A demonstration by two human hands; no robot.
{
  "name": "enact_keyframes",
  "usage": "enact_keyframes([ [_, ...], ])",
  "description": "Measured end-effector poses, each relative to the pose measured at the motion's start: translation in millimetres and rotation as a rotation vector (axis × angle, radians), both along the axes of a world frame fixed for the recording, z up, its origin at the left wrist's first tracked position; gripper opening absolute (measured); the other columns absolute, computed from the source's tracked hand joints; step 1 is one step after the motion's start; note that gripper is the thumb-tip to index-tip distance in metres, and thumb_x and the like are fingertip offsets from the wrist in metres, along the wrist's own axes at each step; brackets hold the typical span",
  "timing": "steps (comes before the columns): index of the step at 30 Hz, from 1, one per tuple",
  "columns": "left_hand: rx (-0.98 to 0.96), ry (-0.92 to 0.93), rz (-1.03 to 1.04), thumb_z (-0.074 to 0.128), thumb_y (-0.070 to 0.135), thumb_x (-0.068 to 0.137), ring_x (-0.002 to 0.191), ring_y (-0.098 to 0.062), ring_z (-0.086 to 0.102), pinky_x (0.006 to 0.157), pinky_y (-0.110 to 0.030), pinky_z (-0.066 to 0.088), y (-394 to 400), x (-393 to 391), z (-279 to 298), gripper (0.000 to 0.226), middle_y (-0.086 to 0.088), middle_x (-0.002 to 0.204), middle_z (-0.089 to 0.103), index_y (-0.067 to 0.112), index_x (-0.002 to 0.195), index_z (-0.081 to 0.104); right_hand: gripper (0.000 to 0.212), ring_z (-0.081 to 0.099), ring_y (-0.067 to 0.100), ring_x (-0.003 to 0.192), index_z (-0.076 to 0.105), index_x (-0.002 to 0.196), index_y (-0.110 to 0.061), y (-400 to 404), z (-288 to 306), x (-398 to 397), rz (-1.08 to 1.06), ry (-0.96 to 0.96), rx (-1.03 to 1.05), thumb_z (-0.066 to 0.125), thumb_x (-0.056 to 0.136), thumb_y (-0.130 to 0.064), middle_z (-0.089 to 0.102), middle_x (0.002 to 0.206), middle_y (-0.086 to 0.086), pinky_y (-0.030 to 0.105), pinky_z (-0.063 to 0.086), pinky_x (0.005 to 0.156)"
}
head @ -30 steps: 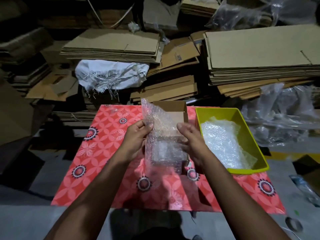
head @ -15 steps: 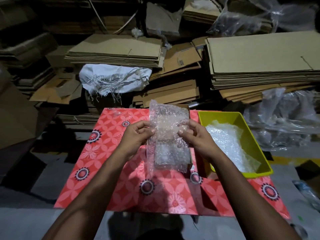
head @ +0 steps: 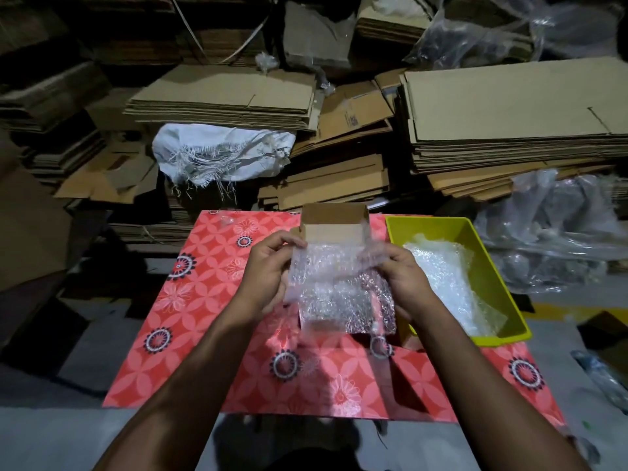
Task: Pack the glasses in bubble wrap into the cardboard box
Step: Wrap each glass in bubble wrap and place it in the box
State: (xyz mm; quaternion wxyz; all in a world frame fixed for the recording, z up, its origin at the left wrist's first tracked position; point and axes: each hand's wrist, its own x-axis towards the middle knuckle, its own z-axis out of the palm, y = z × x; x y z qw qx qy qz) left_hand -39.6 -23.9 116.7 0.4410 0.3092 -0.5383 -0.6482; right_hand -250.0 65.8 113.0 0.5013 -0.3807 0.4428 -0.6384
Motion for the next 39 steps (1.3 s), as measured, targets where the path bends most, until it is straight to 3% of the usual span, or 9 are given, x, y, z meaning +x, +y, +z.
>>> enact_keyframes([
  [4, 0.108, 0.087, 0.017, 0.048, 0.014, 0.095, 0.097, -0.024, 0.056, 0.096, -0.037, 0.043, 9, -5, 2, 0.025, -0.004, 0.095, 0.067, 0.008, 0.088, 0.071, 0.050, 0.058, 0.007, 0.060, 0.070, 0.057, -0.017, 3, -3, -1, 0.000, 0.081, -0.016, 0.044, 0.080, 0.018, 0.064, 0.065, -0.002, 0.019, 0.046, 0.059],
  [7, 0.017, -0.036, 0.014, 0.055, 0.004, 0.097, 0.084, -0.006, 0.063, 0.080, -0.019, 0.050, 16, -5, -1, 0.014, 0.003, 0.089, 0.068, 0.007, 0.100, 0.068, 0.044, 0.057, 0.010, 0.068, 0.068, 0.069, -0.017, 4, -5, -5, -0.029, 0.055, 0.018, 0.041, 0.087, 0.013, 0.063, 0.080, 0.001, 0.025, 0.048, 0.059],
  [12, -0.082, -0.123, 0.027, 0.067, -0.006, 0.090, 0.071, 0.001, 0.059, 0.075, -0.023, 0.050, 16, -8, -8, 0.036, 0.019, 0.069, 0.061, 0.009, 0.122, 0.060, 0.037, 0.073, 0.029, 0.092, 0.064, 0.117, -0.017, 14, -7, -4, 0.085, -0.273, 0.213, 0.041, 0.104, -0.043, 0.073, 0.106, 0.011, 0.044, 0.060, 0.073],
  [18, 0.121, -0.050, 0.001, 0.063, -0.004, 0.092, 0.086, -0.011, 0.070, 0.075, -0.021, 0.056, 15, -7, -6, 0.034, 0.005, 0.083, 0.074, 0.008, 0.123, 0.057, 0.065, 0.072, 0.014, 0.074, 0.053, 0.123, 0.008, 7, -38, -10, 0.068, 0.024, 0.408, 0.087, 0.071, -0.010, 0.068, 0.102, 0.015, 0.022, 0.055, 0.060],
  [22, 0.207, -0.207, -0.159, 0.063, 0.020, 0.092, 0.087, -0.016, 0.068, 0.083, -0.023, 0.057, 23, -3, -13, 0.025, 0.002, 0.098, 0.071, -0.001, 0.107, 0.064, 0.086, 0.068, 0.023, 0.093, 0.053, 0.123, 0.008, 2, -48, -12, -0.002, 0.115, 0.424, 0.098, 0.058, -0.023, 0.063, 0.120, 0.020, 0.024, 0.055, 0.069],
  [24, 0.143, -0.316, -0.172, 0.066, 0.017, 0.092, 0.078, -0.009, 0.069, 0.068, -0.020, 0.054, 25, 0, -22, 0.018, -0.001, 0.093, 0.075, 0.003, 0.104, 0.068, 0.074, 0.068, 0.017, 0.093, 0.058, 0.117, 0.003, 4, -49, -13, 0.006, 0.152, 0.416, 0.097, 0.061, -0.025, 0.064, 0.117, 0.014, 0.022, 0.054, 0.069],
  [28, 0.098, -0.340, -0.093, 0.065, 0.011, 0.094, 0.107, -0.024, 0.068, 0.096, -0.037, 0.052, 17, 5, -30, 0.025, -0.014, 0.119, 0.071, 0.003, 0.118, 0.068, 0.027, 0.051, 0.007, 0.055, 0.061, 0.102, -0.003, 13, -40, -13, 0.186, 0.229, 0.418, 0.074, 0.090, -0.023, 0.051, 0.081, 0.010, 0.019, 0.040, 0.045],
  [35, 0.070, -0.277, -0.178, 0.066, 0.005, 0.092, 0.100, -0.021, 0.071, 0.086, -0.034, 0.056, 15, 9, -25, 0.031, -0.007, 0.112, 0.075, 0.009, 0.123, 0.066, 0.064, 0.043, 0.021, 0.058, 0.047, 0.115, 0.016, 18, -32, -11, 0.212, 0.340, 0.331, 0.084, 0.081, -0.023, 0.041, 0.073, 0.011, 0.029, 0.043, 0.052],
  [39, 0.067, -0.207, -0.204, 0.075, 0.001, 0.076, 0.099, -0.026, 0.071, 0.090, -0.038, 0.058, 15, 8, -19, 0.038, -0.014, 0.109, 0.074, 0.008, 0.113, 0.070, 0.017, 0.057, 0.011, 0.055, 0.063, 0.101, 0.010, 17, -33, -18, 0.160, 0.249, 0.237, 0.071, 0.088, 0.003, 0.061, 0.065, 0.001, 0.023, 0.048, 0.053],
])
